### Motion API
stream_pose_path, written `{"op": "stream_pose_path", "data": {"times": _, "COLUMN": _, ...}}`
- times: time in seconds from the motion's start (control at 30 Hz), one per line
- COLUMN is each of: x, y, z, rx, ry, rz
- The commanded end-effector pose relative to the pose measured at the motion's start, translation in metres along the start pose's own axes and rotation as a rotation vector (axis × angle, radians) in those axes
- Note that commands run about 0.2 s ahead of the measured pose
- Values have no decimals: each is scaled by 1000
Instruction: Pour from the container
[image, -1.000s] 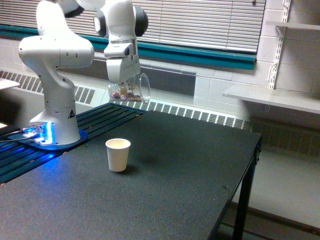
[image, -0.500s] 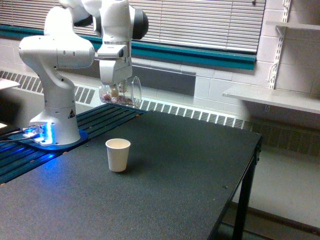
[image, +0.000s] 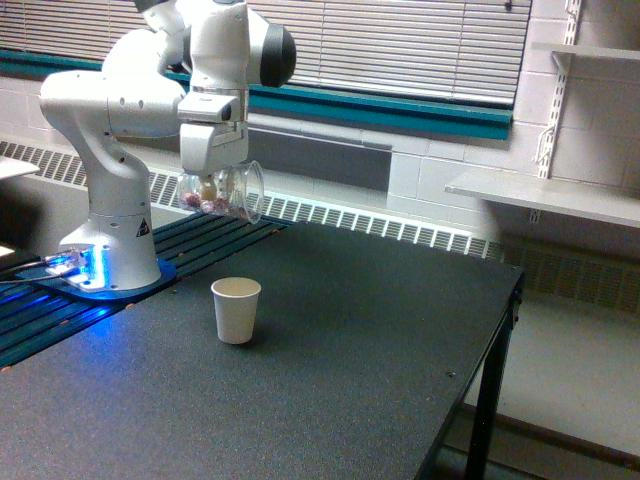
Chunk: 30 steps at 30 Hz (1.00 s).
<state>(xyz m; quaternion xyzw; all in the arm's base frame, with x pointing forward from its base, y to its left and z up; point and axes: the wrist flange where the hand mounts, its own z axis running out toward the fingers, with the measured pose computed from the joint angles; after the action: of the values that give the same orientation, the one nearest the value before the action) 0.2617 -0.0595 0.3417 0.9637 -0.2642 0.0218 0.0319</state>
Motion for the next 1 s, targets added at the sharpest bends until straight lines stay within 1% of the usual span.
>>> {"op": "stream_pose_path", "data": {"times": 0.03, "x": -4, "y": 26, "z": 14, "rx": -15, "ry": -38, "rz": -10}}
{"op": "stream_pose_path", "data": {"times": 0.2, "x": -4, "y": 35, "z": 20, "rx": -31, "ry": -56, "rz": 3}}
{"op": "stream_pose_path", "data": {"times": 0.53, "x": -5, "y": 55, "z": 36, "rx": -54, "ry": -114, "rz": 28}}
{"op": "stream_pose_path", "data": {"times": 0.8, "x": -7, "y": 70, "z": 50, "rx": -49, "ry": -155, "rz": 64}}
{"op": "stream_pose_path", "data": {"times": 1.0, "x": -8, "y": 84, "z": 58, "rx": -43, "ry": -171, "rz": 97}}
